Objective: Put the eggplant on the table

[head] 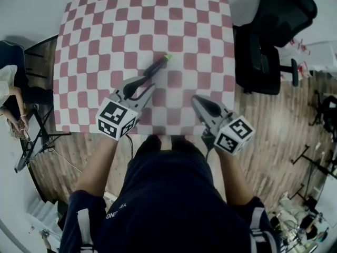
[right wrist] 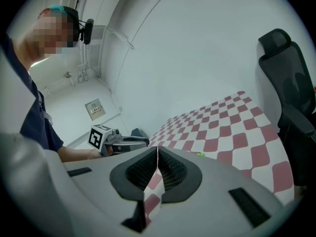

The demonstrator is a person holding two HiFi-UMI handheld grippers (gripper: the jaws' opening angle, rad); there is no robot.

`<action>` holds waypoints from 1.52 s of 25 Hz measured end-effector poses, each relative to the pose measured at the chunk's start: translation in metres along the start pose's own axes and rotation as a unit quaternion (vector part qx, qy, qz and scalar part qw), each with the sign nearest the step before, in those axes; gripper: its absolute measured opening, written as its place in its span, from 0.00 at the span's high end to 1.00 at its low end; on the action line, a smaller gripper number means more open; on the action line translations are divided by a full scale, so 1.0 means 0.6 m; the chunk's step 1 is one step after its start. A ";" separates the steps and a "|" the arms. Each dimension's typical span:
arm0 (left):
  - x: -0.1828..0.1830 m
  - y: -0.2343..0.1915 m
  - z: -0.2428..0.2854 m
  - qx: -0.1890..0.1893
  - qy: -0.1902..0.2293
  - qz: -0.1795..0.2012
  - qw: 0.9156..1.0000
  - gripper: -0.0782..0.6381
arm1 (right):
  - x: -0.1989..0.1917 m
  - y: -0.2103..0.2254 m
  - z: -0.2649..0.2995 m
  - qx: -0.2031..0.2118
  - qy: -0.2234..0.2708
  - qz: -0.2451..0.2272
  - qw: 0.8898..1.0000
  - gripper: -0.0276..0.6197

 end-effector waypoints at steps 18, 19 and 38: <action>0.022 0.047 -0.111 -0.014 0.083 -0.014 0.996 0.84 | 0.042 -0.086 0.007 0.018 0.023 -0.075 0.997 0.93; 0.021 0.049 -0.113 -0.016 0.084 -0.013 0.996 0.84 | 0.042 -0.089 0.007 0.019 0.023 -0.077 0.997 0.93; -0.005 0.069 -0.137 -0.042 0.085 -0.007 0.995 0.85 | 0.023 -0.115 0.004 0.017 0.014 -0.085 0.996 0.93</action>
Point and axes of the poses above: the fingertips, and each gripper's own axes: z forward along the fingers, y to its right, x out of its top, the point moved 10 cm from there along -z, backward along the fingers, and after that the axes turned 11 degrees about x, right-handed, at the moved point
